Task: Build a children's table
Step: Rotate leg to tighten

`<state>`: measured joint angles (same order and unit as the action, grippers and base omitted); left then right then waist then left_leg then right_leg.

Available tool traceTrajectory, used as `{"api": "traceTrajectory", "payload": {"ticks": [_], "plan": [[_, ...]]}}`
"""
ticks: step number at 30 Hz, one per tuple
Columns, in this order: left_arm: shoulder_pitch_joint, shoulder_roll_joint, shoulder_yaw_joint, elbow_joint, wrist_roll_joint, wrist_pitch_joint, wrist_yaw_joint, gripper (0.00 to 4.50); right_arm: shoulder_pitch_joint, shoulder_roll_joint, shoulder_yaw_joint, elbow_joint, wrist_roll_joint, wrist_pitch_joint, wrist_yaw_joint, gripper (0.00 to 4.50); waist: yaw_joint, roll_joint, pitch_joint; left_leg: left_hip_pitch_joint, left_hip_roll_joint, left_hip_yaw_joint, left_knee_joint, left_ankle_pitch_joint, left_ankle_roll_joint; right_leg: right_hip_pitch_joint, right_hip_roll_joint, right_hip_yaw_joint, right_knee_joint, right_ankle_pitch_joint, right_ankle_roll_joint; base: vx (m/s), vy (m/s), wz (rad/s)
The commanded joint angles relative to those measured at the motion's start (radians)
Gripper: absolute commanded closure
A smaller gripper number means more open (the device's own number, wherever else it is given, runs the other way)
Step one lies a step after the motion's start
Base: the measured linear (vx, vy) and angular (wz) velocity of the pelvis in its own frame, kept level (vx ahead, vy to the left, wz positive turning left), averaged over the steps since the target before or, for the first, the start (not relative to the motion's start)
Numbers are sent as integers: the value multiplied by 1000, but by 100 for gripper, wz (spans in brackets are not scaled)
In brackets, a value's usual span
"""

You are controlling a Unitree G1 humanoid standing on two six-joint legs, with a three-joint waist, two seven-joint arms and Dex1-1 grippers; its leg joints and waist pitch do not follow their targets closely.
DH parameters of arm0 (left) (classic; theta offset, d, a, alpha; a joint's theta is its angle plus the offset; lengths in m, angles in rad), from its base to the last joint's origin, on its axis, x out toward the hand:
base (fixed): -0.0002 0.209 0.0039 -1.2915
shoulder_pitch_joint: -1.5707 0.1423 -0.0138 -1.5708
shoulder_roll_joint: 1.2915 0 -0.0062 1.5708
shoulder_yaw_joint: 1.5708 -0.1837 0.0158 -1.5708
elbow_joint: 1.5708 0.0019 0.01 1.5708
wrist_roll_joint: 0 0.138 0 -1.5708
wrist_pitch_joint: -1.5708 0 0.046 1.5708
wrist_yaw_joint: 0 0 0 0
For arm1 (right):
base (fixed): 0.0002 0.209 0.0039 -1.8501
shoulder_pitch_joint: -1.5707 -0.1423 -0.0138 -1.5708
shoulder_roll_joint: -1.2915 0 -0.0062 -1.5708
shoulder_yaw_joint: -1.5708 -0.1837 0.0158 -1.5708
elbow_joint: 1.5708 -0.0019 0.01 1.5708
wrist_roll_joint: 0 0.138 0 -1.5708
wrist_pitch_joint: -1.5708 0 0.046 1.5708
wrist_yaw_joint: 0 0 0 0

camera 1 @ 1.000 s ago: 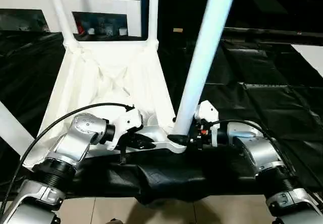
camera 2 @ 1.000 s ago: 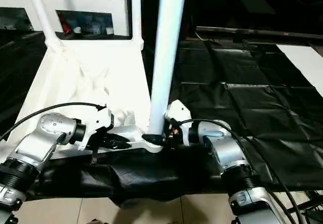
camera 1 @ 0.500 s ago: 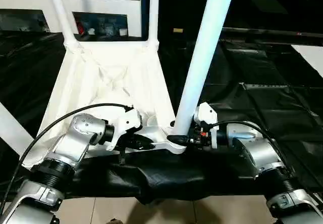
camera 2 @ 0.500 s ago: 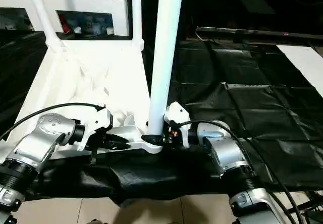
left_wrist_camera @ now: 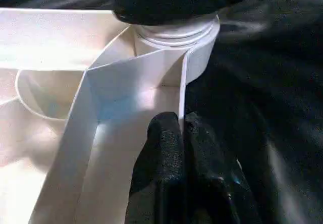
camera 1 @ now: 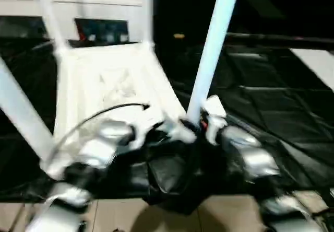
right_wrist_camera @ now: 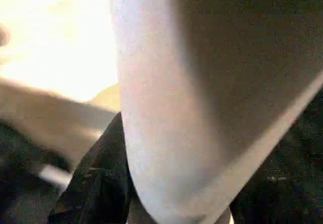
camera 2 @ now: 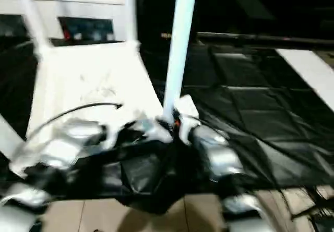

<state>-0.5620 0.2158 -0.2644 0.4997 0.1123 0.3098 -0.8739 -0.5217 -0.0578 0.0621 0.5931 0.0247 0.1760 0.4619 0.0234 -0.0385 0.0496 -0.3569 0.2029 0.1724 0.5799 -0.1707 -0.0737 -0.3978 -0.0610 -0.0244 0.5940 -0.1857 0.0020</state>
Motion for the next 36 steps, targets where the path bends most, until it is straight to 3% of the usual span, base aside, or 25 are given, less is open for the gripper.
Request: {"api": "traceTrajectory", "payload": {"ticks": [1,2,4,5,6,10,13,14,15,17,18,19,21,22,24,26,29,31,33,36], "plan": [[-40,-85,-44,-9,-21,-3,47,450,10,83,118,50,-36,50,20,253,-12,4,-42,15,11,-25,-75,-474,-49,11,-63,7,-117,-688,-45,0,0,0],[-43,-93,-48,-6,-15,-8,47,450,1,97,128,56,-41,33,25,253,-14,12,-45,15,13,-28,-80,-490,-37,17,-64,-2,-120,-632,-58,0,0,0],[-43,-93,-48,-5,-14,-11,43,450,-2,102,133,57,-41,21,35,253,-16,8,-46,13,13,-25,-83,-487,-25,20,-64,-8,-120,-584,-74,0,0,0],[-42,-93,-48,-3,-12,-13,40,450,-3,108,127,57,-32,8,49,253,-15,6,-46,16,12,-22,-81,-487,-21,16,-65,-8,-122,-583,-76,0,0,0],[-36,-79,-50,-7,-12,-20,20,450,-4,111,111,50,-11,8,72,184,-15,7,-45,19,12,-21,-81,-487,-15,12,-69,-6,-122,-587,-83,0,0,0],[-19,-39,-45,-26,-27,-34,-37,450,-6,84,89,28,20,24,111,167,-20,7,-48,7,15,-23,-87,-463,-5,19,-71,2,-110,-522,-108,0,0,0],[-8,1,-41,-36,-36,-49,-84,450,-6,39,82,9,37,23,167,139,-19,11,-49,11,16,-19,-86,-463,-2,17,-70,6,-107,-485,-126,0,0,0],[-3,24,-39,-42,-44,-59,-115,450,-4,10,84,-3,43,19,209,136,-16,16,-51,8,17,-18,-87,-441,2,21,-71,9,-100,-432,-145,0,0,0],[0,39,-38,-47,-49,-65,-137,450,-2,-10,85,-11,46,16,238,136,-17,13,-54,5,17,-16,-86,-428,5,25,-70,9,-98,-407,-151,0,0,0],[11,82,-35,-63,-70,-78,-212,450,12,-85,112,-45,36,-4,346,96,-12,20,-59,6,19,-8,-83,-381,18,27,-67,13,-90,-309,-183,0,0,0],[20,109,-37,-76,-80,-79,-261,450,25,-132,133,-73,28,-14,416,94,-8,15,-62,5,21,-7,-78,-348,30,32,-66,12,-84,-273,-194,0,0,0],[23,120,-39,-83,-84,-77,-282,450,31,-152,142,-87,27,-15,447,88,-8,15,-62,5,21,-7,-78,-348,30,32,-66,12,-84,-273,-194,0,0,0],[34,144,-42,-99,-97,-87,-328,450,42,-185,149,-113,39,-17,504,88,-1,17,-63,6,23,1,-73,-302,46,29,-67,14,-79,-228,-226,58,-36,7],[45,165,-44,-114,-106,-88,-362,450,45,-204,148,-125,51,-18,541,88,2,17,-66,0,25,2,-73,-257,51,36,-67,13,-71,-177,-236,59,-38,5],[60,200,-48,-134,-119,-100,-411,450,43,-232,144,-130,56,-30,594,88,11,22,-69,2,28,4,-70,-210,53,38,-64,11,-59,-95,-258,55,-25,1],[63,212,-48,-138,-124,-88,-423,450,38,-243,146,-120,58,-38,614,88,17,18,-71,4,26,9,-66,-160,60,42,-61,9,-46,0,-288,27,-9,1],[68,245,-48,-156,-141,-67,-455,450,20,-264,154,-95,64,-48,657,104,21,11,-70,3,28,10,-66,-154,64,46,-63,7,-44,-5,-292,0,0,0],[69,253,-44,-160,-147,-64,-461,450,6,-267,157,-77,63,-56,670,116,23,14,-67,4,28,10,-68,-177,58,44,-64,6,-49,-57,-286,0,0,0],[68,257,-47,-158,-143,-63,-461,450,-2,-267,161,-70,62,-62,677,138,24,11,-62,7,29,10,-70,-223,35,40,-67,9,-58,-150,-264,0,0,0],[73,255,-43,-165,-155,-55,-470,450,-9,-261,167,-70,68,-67,699,146,26,10,-62,7,29,8,-72,-232,22,40,-68,9,-59,-182,-247,0,0,0]]}}
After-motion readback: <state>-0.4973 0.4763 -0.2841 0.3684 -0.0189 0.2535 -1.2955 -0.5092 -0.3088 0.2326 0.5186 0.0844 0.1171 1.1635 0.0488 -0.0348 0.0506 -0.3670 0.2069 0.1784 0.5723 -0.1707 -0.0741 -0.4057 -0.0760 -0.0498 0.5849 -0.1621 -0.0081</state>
